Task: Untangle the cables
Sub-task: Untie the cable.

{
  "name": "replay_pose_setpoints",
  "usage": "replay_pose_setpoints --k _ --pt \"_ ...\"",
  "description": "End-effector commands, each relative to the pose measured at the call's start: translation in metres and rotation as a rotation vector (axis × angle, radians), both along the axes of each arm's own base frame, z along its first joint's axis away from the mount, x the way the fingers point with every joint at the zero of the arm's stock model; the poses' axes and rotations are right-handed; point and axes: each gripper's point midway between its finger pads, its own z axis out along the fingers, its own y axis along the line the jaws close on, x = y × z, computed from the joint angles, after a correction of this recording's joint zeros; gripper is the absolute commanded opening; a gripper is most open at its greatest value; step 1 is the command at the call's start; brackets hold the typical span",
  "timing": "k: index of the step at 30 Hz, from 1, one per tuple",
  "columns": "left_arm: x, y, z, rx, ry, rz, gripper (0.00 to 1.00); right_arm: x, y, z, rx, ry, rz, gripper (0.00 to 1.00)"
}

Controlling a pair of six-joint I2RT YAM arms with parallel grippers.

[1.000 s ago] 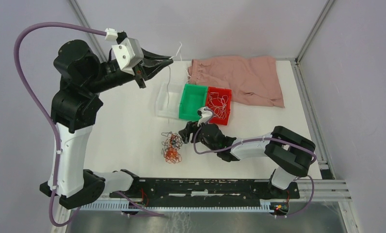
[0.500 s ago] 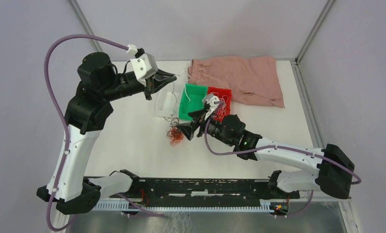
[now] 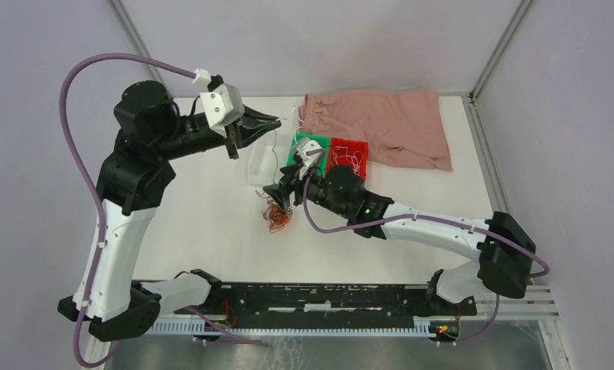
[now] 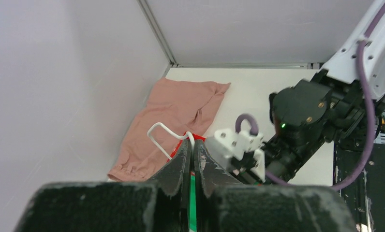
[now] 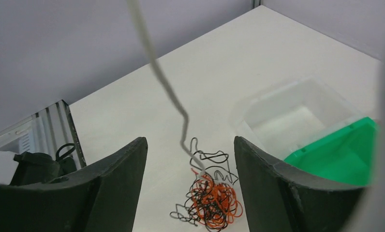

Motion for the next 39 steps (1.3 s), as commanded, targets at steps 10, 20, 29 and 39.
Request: replay_pose_setpoints --k 10,20,29,39 --pt "-0.026 0.003 0.085 -0.170 -0.134 -0.042 0.03 0.031 0.025 -0.050 0.028 0.114 -0.111 0.55" --pt "-0.035 0.034 0.184 -0.356 -0.458 0.101 0.03 0.027 0.013 -0.146 -0.006 0.318 -0.193 0.49" --pt "-0.040 0.073 0.248 -0.527 -0.732 0.291 0.03 0.022 0.004 -0.173 -0.040 0.349 -0.207 0.57" --pt "-0.035 0.075 0.246 -0.511 -0.754 0.320 0.03 0.013 0.002 -0.147 0.016 0.334 -0.166 0.77"
